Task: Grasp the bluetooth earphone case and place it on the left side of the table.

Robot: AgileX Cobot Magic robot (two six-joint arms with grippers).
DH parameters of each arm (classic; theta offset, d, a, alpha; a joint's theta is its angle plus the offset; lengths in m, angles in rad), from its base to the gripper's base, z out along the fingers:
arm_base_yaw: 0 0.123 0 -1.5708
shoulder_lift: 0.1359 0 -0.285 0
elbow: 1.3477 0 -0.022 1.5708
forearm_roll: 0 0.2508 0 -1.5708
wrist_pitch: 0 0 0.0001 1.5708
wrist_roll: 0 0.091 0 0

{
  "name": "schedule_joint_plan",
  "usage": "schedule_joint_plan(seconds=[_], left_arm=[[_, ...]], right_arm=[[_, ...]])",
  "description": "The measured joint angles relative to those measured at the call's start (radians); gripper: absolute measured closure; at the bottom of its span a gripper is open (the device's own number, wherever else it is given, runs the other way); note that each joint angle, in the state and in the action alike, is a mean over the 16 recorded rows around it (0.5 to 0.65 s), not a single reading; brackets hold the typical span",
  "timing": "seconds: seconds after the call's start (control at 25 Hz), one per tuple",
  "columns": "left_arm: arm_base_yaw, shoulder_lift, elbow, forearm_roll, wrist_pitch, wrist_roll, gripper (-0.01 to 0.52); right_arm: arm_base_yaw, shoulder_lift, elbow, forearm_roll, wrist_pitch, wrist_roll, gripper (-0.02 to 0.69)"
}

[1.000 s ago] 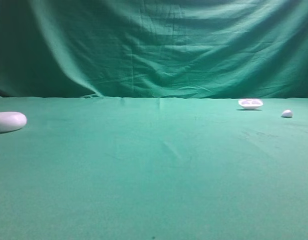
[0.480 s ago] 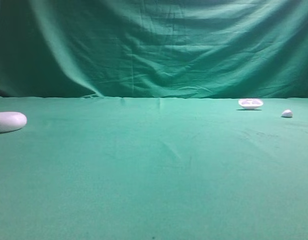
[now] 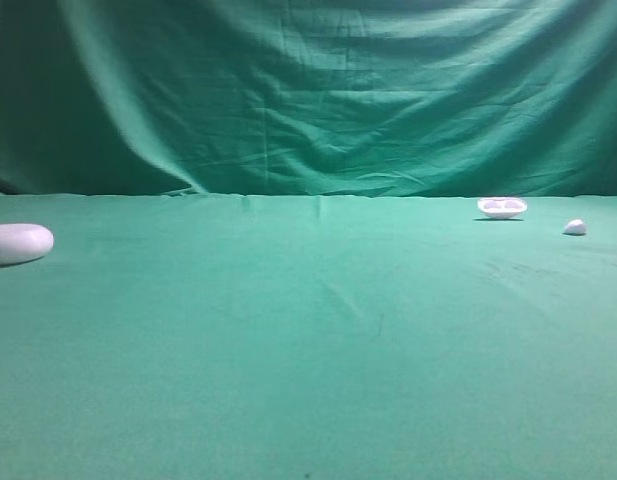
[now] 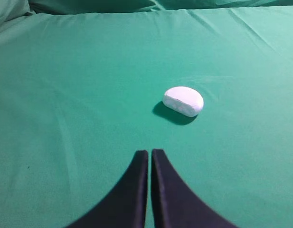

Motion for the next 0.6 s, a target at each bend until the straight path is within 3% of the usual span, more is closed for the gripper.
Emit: schedule_joint_plan(seconds=[0.24,0.6], left_arm=[[0.000,0.000,0.000,0.000,0.000,0.000,0.514],[0.000,0.000,0.000,0.000,0.000,0.000,0.514]], right_arm=[[-0.109,-0.062,0.124,0.014,-0.136,-0.051,0.665],[-0.421,-0.230,0.412,0.044,-0.371,-0.082,0.665]])
